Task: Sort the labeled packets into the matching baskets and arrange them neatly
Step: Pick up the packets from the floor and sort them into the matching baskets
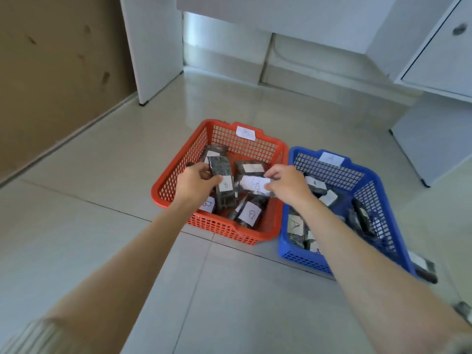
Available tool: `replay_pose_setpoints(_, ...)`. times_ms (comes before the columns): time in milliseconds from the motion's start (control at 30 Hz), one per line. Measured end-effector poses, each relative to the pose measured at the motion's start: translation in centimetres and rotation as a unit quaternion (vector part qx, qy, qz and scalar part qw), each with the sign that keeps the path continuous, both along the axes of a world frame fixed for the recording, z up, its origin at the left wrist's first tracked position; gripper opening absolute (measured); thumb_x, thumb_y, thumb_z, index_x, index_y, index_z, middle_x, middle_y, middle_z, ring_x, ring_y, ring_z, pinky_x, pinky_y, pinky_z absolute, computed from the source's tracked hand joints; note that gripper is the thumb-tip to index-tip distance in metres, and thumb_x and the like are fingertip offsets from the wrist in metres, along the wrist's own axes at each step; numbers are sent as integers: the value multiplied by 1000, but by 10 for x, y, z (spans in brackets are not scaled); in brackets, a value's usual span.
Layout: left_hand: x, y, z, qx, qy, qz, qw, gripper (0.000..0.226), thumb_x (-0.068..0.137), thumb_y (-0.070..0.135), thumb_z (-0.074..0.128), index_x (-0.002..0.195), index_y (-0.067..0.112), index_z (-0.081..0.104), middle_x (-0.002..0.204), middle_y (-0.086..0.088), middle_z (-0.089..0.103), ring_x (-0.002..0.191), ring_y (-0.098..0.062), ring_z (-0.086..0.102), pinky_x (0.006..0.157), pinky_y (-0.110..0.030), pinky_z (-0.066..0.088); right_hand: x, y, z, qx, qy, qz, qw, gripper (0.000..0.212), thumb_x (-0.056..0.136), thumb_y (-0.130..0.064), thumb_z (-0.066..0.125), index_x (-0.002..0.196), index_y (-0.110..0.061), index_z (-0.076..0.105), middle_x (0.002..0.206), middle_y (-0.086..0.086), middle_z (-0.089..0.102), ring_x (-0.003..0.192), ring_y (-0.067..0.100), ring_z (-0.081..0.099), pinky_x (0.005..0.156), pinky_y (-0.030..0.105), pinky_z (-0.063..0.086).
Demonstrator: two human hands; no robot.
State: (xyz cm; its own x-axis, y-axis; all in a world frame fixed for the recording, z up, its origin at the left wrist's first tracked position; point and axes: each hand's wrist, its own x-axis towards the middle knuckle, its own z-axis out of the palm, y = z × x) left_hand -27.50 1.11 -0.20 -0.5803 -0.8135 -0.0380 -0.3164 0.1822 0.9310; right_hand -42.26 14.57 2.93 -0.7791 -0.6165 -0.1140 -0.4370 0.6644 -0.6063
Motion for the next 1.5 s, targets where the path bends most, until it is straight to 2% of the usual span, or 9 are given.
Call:
replay_pose_setpoints(233,-4,1,-13,0,-18,23,1000,34,86,25,67,117,14,59,86,6,64,84,-15,64,72,-28,50,-9,-8,18,121,-63,163,977,25,89,-6,42,93,-14,65,76,-6,50,62,9,41,54,22,30)
replay_pose_setpoints(400,-8,-2,-13,-2,-39,-16,999,36,84,27,69,116,12,60,95,0,67,88,-16,64,80,-33,54,-9,-17,-8,239,100,202,944,23,95,-22,43,97,-33,63,109,-5,56,107,17,40,92,43,26)
replay_pose_setpoints(467,-12,-1,-10,-8,-48,-47,998,34,84,26,69,114,12,62,99,-1,67,92,-16,63,82,-32,53,-7,-16,-19,138,118,150,972,23,96,-27,45,110,-34,61,115,-6,56,119,19,39,98,46,26)
replay_pose_setpoints(600,-24,14,-1,34,-18,-89,995,21,82,25,71,101,17,64,96,-1,69,92,-16,64,87,-34,53,3,-7,-12,-102,-167,81,977,40,93,-23,58,132,-19,47,113,-1,64,98,11,61,81,27,48)
replay_pose_setpoints(667,-24,25,0,-52,-58,-97,992,18,86,30,65,101,19,66,95,1,69,91,-14,64,83,-32,53,0,-2,-16,-118,-164,48,978,37,92,-17,59,127,-17,48,114,1,63,91,9,60,72,24,48)
replay_pose_setpoints(767,-3,43,-2,-293,-65,-123,946,29,94,39,49,98,16,66,87,4,66,77,-11,62,72,-33,54,-4,3,-25,-35,-69,37,996,28,94,-23,52,121,-25,45,115,3,60,109,22,55,100,43,40)
replay_pose_setpoints(933,47,50,-32,-567,-38,-261,780,37,98,35,36,95,15,66,82,3,63,73,-16,60,71,-30,41,15,4,-32,131,86,43,987,37,97,-32,43,133,-27,38,133,10,43,133,29,23,108,49,13)
replay_pose_setpoints(1167,58,44,-21,-500,-188,-279,798,37,99,37,32,121,22,58,111,4,65,107,-19,59,101,-39,34,42,13,-33,225,201,42,953,41,92,-27,49,133,-17,46,143,8,33,138,30,12,111,59,14)
replay_pose_setpoints(1500,216,42,4,-394,-258,-34,882,34,98,33,43,128,23,54,126,2,57,122,-20,48,102,-36,25,192,-11,-34,-65,259,179,947,37,85,-28,47,113,-6,59,116,15,58,118,37,45,95,44,37)
